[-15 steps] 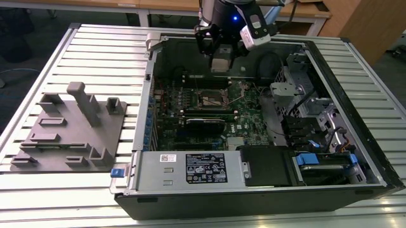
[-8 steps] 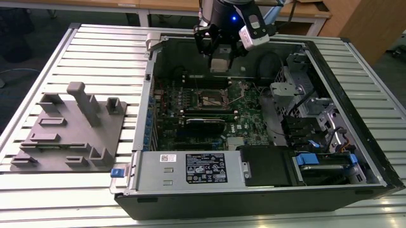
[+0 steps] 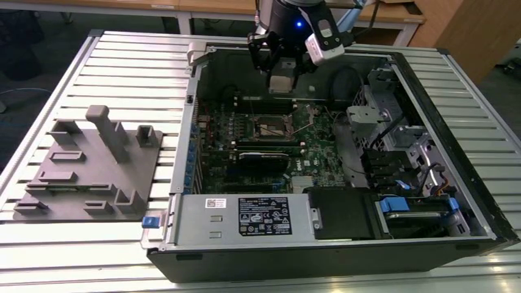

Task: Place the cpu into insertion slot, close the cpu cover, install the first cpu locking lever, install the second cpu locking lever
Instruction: 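Place the cpu into insertion slot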

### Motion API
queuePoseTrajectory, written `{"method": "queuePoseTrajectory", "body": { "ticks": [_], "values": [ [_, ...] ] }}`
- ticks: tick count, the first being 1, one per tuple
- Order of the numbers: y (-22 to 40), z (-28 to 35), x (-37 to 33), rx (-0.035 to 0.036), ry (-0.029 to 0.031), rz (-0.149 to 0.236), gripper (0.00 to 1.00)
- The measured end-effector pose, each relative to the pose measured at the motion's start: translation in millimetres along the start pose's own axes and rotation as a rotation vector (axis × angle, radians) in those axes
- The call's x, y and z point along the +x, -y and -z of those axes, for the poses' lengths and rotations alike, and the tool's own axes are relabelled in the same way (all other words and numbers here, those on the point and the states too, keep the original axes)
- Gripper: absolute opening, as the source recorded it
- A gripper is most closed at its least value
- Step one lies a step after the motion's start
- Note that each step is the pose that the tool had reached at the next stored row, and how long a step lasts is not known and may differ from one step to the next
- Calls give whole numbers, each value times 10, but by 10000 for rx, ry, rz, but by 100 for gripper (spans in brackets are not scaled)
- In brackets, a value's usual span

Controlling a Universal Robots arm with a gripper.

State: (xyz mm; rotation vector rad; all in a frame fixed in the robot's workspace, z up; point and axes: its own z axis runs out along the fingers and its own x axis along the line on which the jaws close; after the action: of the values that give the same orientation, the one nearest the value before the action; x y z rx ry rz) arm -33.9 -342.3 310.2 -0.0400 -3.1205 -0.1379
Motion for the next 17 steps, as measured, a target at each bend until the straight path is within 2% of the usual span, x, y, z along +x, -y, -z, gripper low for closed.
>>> {"method": "queuePoseTrajectory", "body": {
  "ticks": [12,17],
  "values": [
    [1,-11,1,1,0,0,54],
    [3,-37,0,-1,1,0,54]
  ]
}}
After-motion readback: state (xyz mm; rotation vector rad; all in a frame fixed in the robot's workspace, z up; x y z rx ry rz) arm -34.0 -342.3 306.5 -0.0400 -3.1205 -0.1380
